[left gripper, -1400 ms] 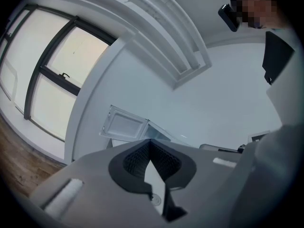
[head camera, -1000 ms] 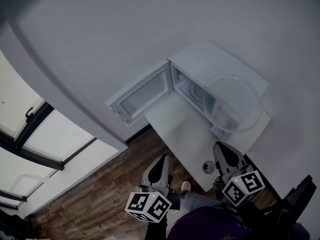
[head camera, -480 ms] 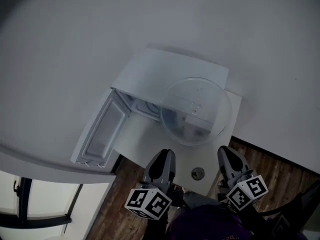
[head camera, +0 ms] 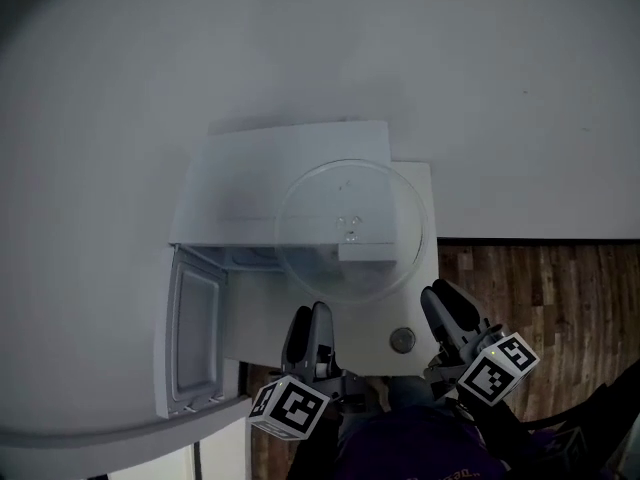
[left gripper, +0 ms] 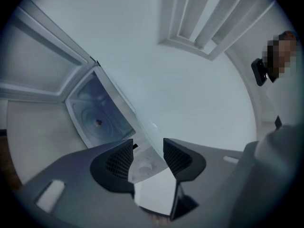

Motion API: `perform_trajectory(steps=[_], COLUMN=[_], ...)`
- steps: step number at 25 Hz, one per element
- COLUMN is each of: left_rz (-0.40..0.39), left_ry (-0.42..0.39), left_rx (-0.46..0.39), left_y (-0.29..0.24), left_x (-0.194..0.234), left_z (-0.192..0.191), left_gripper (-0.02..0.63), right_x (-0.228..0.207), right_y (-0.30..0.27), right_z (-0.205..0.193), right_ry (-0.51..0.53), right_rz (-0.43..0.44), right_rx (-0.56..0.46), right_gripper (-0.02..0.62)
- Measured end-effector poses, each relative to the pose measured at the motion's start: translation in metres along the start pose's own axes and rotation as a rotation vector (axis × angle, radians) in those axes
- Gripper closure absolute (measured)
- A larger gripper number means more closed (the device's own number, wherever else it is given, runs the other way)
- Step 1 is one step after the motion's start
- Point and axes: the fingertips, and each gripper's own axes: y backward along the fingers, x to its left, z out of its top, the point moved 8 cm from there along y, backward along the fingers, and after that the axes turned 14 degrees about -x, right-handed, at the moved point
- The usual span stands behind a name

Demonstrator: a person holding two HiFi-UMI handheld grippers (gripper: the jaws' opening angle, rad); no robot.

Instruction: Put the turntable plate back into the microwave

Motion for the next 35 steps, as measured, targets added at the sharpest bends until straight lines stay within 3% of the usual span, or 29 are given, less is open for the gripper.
perform_trajectory(steps=[5,11,15,18,24,29,35], left_rz=[-0.098,-0.216,-0.141,-0.131,-0.113,-0.146,-0.181], left_ry=[0.13,0.316,0.305,0.294,0.411,0.366,0.537], left_rx=[0.164,0.22,0.197,0.178,0.098,0.108,0.097], left_y=[-0.016,-0.047,-0.053,-0.059,-0.065,-0.066,-0.067], left_x=[0.011,0.011,0.019,0.018,0.014,0.008,0.014], left_z=[-0.002,-0.011,-0.011,-0.009,-0.012,-0.011,-0.015], left_gripper=[0.384,0.368,0.373,0.374,0.506,0.541,0.561], right_x=[0.019,0.026,0.024,0.025,0.024,0.021,0.018], right_y=[0.004,-0.012,-0.026,-0.037,-0.047,-0.046,-0.047], right_z=[-0.023,-0.041,-0.045,-0.046,-0.045,-0.047,-0.048], right_ry=[-0.115,-0.225,-0.239,-0.212,-0.227,-0.259,-0.286], right_rz=[-0.104,-0.156,-0.173,-0.184,-0.196,-0.208,-0.206], right_rx=[-0.05,-0.053,-0.042,-0.027,-0.015,-0.021,-0.027], right_gripper=[0.439,0.43,0.43,0.431,0.432,0.447,0.462])
